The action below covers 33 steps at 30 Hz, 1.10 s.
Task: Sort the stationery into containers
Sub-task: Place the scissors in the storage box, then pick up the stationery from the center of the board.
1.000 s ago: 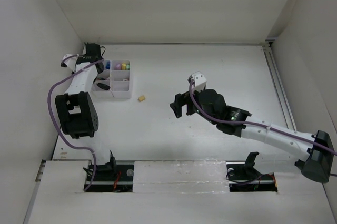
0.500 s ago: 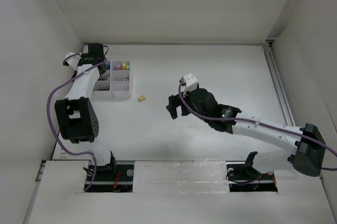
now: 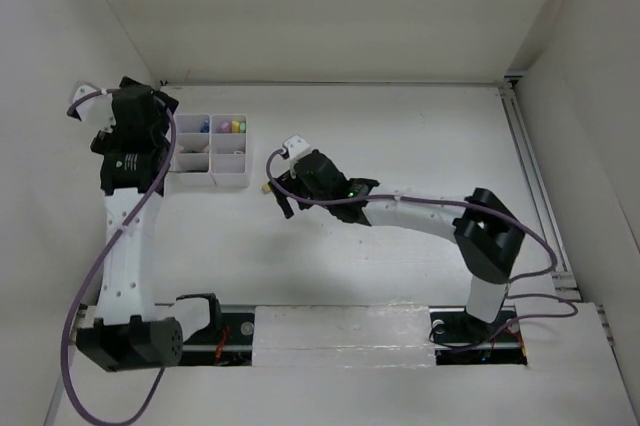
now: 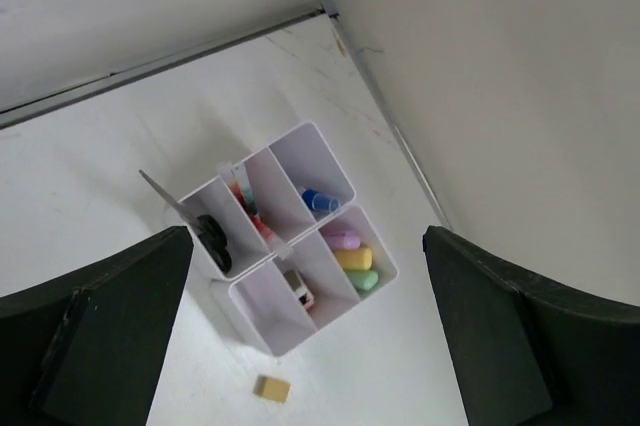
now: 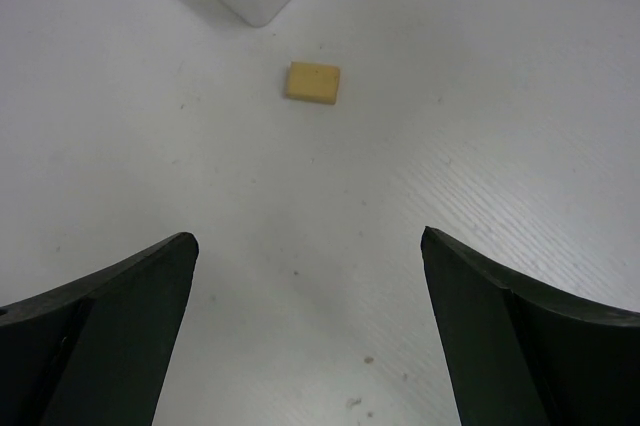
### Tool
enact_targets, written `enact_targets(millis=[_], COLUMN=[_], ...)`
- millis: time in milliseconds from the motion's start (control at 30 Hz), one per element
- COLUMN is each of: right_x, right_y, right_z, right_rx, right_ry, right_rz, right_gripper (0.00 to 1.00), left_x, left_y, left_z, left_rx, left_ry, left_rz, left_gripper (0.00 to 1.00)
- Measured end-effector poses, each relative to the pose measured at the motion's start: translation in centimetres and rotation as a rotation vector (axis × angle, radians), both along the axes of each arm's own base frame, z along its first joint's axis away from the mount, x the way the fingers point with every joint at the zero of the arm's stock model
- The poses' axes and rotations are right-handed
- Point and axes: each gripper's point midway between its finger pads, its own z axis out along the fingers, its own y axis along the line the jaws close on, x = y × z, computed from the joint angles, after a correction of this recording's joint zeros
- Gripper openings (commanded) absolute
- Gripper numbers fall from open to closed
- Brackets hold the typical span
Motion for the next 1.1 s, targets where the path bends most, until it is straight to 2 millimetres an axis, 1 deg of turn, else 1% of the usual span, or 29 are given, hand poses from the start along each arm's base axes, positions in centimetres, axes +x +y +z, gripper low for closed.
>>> enact_targets(millis=[100, 200, 267, 333, 367, 433, 500, 567, 667, 800, 867, 933, 1000, 1033, 1100], right_x=[1.0, 2.1, 2.7, 3.4, 3.9, 4.8, 5.6, 6.4, 7.4, 8.0, 8.1, 8.1, 8.0, 8.0, 8.0], right_y=[1.9, 3.6, 4.5, 5.1, 5.7, 6.6, 7.2, 7.8, 8.5, 8.4, 8.2, 8.2, 8.1, 8.1, 8.0], right_z=[-2.3, -4.0, -4.9, -5.3, -5.5, -5.6, -6.0, -6.3, -7.5, -9.8, -10.9, -11.1, -11.0, -11.1, -11.2], right_rx=[-0.033, -0.057, -0.072, -0.078, -0.079, -0.073, -0.076, -0.072, -0.079, -0.114, -0.135, -0.138, -0.141, -0.143, -0.146], right_ry=[0.019, 0.033, 0.040, 0.041, 0.040, 0.036, 0.041, 0.043, 0.060, 0.100, 0.122, 0.125, 0.130, 0.133, 0.135], right_rz=[0.014, 0.018, 0.017, 0.008, 0.005, 0.000, -0.008, -0.012, -0.019, -0.031, -0.037, -0.039, -0.041, -0.042, -0.045], right_gripper=[0.99, 0.95, 0.94, 0.93, 0.92, 0.91, 0.89, 0.88, 0.85, 0.78, 0.78, 0.75, 0.66, 0.58, 0.48], left_x=[-2.0, -3.3, -4.0, -4.9, -5.2, -6.0, -6.4, -6.5, -6.5, -6.3, -6.3, -6.3, -6.2, -6.2, -6.2], left_y=[-1.3, -2.4, -2.9, -3.3, -3.5, -3.3, -3.2, -3.1, -3.3, -3.5, -3.6, -3.7, -3.8, -3.9, -4.0], left_z=[-0.2, -1.6, -3.2, -5.0, -5.9, -7.0, -7.0, -6.3, -5.5, -5.4, -5.4, -5.4, -5.4, -5.4, -5.4], left_rx=[0.038, 0.099, 0.121, 0.121, 0.117, 0.109, 0.106, 0.111, 0.115, 0.114, 0.113, 0.110, 0.108, 0.107, 0.108], left_ry=[0.009, 0.044, 0.058, 0.081, 0.088, 0.096, 0.082, 0.054, 0.021, 0.014, 0.012, 0.011, 0.010, 0.009, 0.009], left_rz=[-0.105, -0.217, -0.263, -0.290, -0.297, -0.296, -0.292, -0.287, -0.294, -0.307, -0.312, -0.319, -0.326, -0.329, -0.336], left_gripper=[1.00, 1.00, 1.00, 1.00, 1.00, 1.00, 1.00, 1.00, 1.00, 1.00, 1.00, 1.00, 1.00, 1.00, 1.00])
